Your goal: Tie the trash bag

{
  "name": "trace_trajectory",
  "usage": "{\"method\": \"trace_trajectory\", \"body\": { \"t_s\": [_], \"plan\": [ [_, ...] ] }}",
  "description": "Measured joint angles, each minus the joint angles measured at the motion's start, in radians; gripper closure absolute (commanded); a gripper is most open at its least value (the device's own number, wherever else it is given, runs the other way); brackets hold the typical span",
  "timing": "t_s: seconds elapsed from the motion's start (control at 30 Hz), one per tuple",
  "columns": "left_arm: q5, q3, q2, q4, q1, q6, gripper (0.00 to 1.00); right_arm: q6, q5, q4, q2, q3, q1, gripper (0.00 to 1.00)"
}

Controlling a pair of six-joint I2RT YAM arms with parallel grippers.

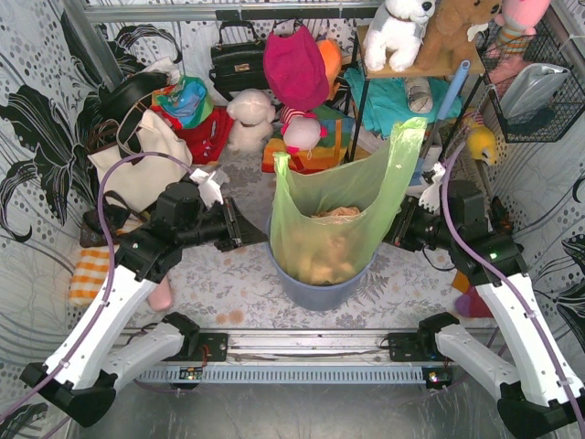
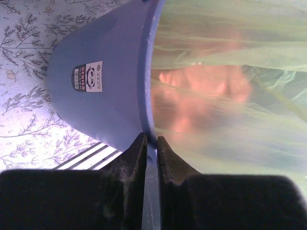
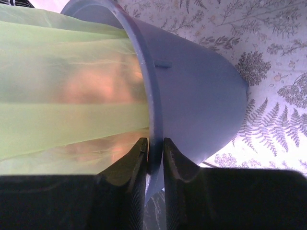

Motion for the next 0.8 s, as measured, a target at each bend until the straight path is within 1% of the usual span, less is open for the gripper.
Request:
{"method": "trace_trajectory", "body": {
  "t_s": [0.17, 0.23, 0.63, 0.8],
  "plan": [
    [0.001, 0.001, 0.011, 0.013, 0.0, 0.002, 0.86, -0.002, 0.008, 0.02, 0.016, -0.001, -0.001, 0.96],
    [-0.002, 0.007, 0.019, 0.014, 0.0, 0.007, 0.86, -0.003, 0.013, 0.033, 0.026, 0.0, -0.002, 0.97],
    [-0.057, 0.104, 0.125, -0.017, 0.011, 0.081, 0.87, -0.028, 0.05, 0.11, 0.134, 0.043, -0.009, 0.99],
    [-0.056, 0.15, 0.174, -0.04, 0.047, 0.119, 0.87, -0.029, 0.054, 0.135, 0.166, 0.052, -0.009, 1.0]
  ]
}}
